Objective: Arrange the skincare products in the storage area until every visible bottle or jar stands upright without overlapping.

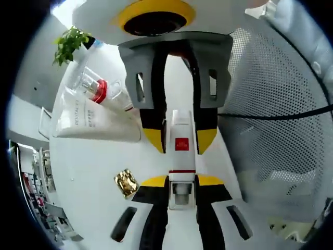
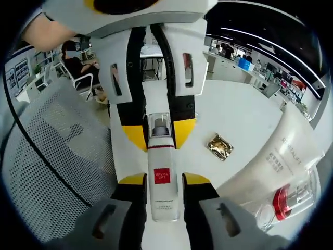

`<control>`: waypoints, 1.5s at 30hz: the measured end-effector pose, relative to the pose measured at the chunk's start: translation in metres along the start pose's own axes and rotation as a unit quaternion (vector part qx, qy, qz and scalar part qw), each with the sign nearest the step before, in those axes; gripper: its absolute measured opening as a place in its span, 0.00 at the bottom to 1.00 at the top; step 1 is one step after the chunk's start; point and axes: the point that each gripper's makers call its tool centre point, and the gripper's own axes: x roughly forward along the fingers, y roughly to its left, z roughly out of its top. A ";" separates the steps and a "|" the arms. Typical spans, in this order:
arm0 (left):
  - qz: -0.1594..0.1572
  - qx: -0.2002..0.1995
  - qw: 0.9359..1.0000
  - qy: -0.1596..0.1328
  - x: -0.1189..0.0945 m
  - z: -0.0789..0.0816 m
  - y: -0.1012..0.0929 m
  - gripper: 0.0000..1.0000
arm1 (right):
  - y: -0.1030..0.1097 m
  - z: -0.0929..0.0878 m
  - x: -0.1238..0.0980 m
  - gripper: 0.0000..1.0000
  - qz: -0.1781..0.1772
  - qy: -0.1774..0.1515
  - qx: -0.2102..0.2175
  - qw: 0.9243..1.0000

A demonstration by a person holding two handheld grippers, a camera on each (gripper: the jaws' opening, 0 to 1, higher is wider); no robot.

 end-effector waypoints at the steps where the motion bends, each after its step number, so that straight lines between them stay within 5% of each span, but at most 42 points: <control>1: 0.000 0.004 1.000 0.002 0.000 0.000 0.000 0.15 | 0.000 0.000 0.000 0.27 0.001 0.000 -0.001 1.000; 21: -0.005 0.015 0.999 -0.034 -0.003 0.014 -0.002 0.16 | 0.004 -0.006 -0.002 0.21 0.007 0.007 0.003 1.000; 32: 0.010 -0.057 0.993 -0.104 -0.007 0.009 0.008 0.24 | 0.001 -0.014 -0.013 0.20 0.003 0.010 0.018 1.000; 38: 0.010 -0.126 0.983 -0.134 -0.010 -0.003 0.006 0.25 | 0.001 -0.017 -0.022 0.21 -0.004 0.003 0.023 1.000; 45: 0.022 -0.222 0.953 -0.204 -0.019 -0.005 0.011 0.26 | -0.004 -0.012 -0.034 0.21 -0.020 -0.030 0.031 0.999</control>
